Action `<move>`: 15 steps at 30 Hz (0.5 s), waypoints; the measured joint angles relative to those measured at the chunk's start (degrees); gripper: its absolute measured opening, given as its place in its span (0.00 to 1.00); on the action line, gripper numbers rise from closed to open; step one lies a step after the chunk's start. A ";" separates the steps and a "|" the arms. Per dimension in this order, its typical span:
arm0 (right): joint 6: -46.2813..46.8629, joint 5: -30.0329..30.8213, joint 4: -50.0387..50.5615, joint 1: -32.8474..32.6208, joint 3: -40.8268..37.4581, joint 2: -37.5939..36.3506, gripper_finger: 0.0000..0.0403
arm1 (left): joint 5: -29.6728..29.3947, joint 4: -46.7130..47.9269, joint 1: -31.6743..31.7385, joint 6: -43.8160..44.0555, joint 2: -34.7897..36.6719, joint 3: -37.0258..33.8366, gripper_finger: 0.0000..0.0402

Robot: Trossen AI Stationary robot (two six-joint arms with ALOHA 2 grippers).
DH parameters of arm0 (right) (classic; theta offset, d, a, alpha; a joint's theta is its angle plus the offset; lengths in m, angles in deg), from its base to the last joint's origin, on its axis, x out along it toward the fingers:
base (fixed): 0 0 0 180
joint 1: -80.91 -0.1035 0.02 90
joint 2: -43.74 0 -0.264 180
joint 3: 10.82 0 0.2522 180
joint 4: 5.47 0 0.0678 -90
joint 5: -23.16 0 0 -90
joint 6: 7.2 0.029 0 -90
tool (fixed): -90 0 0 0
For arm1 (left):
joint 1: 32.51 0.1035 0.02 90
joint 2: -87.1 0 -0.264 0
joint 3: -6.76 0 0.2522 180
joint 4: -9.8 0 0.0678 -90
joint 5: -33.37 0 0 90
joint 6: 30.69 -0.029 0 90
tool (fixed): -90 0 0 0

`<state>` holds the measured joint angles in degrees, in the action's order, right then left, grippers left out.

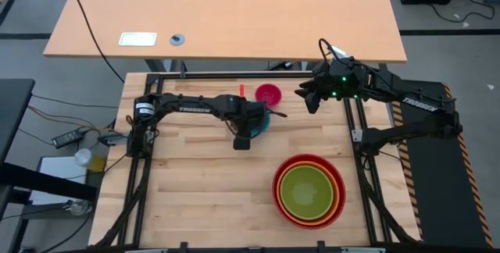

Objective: Nest bowls inside each other
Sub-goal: Stack the blue bowl on top of the green bowl

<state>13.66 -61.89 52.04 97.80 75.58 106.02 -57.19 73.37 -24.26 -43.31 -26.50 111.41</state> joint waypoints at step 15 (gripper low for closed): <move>-0.24 0.04 0.00 0.00 0.00 0.00 0.41 | 0.45 -1.07 0.31 -5.23 -0.60 -1.31 0.41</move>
<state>13.42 -61.85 52.04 97.80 75.58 106.02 -56.73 72.30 -23.94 -48.53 -27.10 110.11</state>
